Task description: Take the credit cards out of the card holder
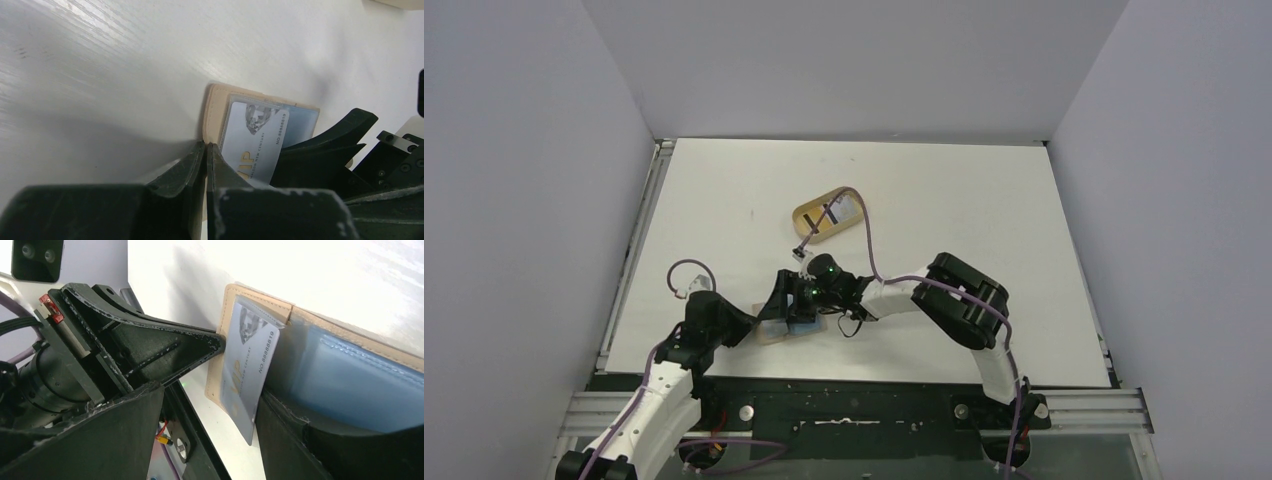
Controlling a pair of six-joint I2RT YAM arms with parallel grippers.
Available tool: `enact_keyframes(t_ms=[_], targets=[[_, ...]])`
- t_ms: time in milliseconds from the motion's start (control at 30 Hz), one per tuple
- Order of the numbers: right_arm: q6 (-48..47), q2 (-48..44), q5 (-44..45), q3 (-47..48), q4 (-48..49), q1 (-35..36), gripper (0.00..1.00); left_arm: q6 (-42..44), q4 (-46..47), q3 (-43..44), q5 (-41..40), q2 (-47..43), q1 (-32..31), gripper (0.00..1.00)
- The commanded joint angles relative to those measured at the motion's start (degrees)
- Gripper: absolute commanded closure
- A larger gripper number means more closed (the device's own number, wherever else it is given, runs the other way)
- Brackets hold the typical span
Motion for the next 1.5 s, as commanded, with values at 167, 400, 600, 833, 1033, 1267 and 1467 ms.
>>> enact_keyframes(t_ms=[167, 400, 600, 833, 1033, 1267, 1467], targets=[[4.57, -6.18, -1.70, -8.34, 15.33, -2.72, 0.36, 1.12, -4.63, 0.14, 1.56, -0.20, -0.54, 1.00], [7.05, -5.93, -2.33, -11.14, 21.48, -3.75, 0.40, 1.34, -4.74, 0.32, 1.63, -0.13, -0.49, 1.00], [7.62, -4.89, -2.72, -10.61, 21.62, -3.69, 0.40, 1.38, -5.01, 0.15, 1.70, -0.31, -0.46, 1.00], [2.18, -6.13, 0.21, -8.23, 9.47, -2.99, 0.34, 1.46, -5.21, 0.27, 1.74, -0.53, -0.45, 1.00], [-5.93, -8.33, 6.61, -6.74, -4.67, -1.60, 0.33, 1.64, -5.47, 0.36, 1.69, -0.41, -0.48, 1.00], [-11.74, -7.36, 11.70, 0.83, -16.63, 3.22, 0.32, 1.65, -6.33, 0.98, 0.26, 1.04, -1.08, 1.00], [-8.01, -6.64, 7.90, -0.46, -10.52, 3.45, 0.32, 1.05, -6.84, 1.66, -1.41, 2.18, -2.82, 1.00]])
